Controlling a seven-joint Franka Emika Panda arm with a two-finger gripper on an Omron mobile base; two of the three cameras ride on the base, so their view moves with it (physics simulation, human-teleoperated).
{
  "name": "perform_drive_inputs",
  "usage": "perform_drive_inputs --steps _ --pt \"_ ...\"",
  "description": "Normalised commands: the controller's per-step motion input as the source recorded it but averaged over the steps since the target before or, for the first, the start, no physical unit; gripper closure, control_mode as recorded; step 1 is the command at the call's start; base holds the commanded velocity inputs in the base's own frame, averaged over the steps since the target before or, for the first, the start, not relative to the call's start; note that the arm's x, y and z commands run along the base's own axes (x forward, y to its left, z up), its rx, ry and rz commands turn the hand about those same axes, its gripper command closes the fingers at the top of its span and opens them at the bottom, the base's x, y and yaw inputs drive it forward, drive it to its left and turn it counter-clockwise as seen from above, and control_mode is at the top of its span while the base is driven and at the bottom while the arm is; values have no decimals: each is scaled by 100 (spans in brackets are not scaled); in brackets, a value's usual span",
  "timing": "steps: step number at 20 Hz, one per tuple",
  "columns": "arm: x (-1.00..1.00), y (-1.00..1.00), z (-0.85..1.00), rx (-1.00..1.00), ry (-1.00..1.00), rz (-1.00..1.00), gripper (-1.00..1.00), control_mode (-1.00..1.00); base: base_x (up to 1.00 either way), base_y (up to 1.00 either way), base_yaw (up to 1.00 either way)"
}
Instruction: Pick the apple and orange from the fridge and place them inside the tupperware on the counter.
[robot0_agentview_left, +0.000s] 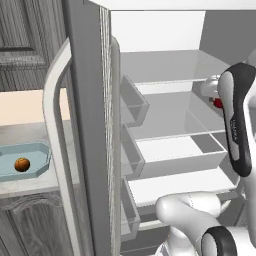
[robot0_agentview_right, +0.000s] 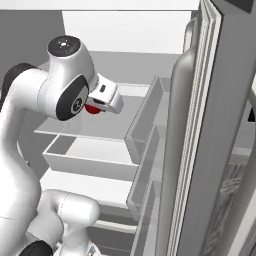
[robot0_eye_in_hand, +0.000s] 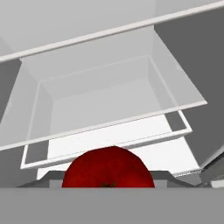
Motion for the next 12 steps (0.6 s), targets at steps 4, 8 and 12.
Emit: perform_drive_inputs --steps 4,8,12 --pt "-85 7 -30 0 0 0 100 -100 0 0 0" --pt "-45 5 -12 0 0 0 100 100 -50 9 0" --pt "0 0 0 0 0 0 100 100 -100 33 0"
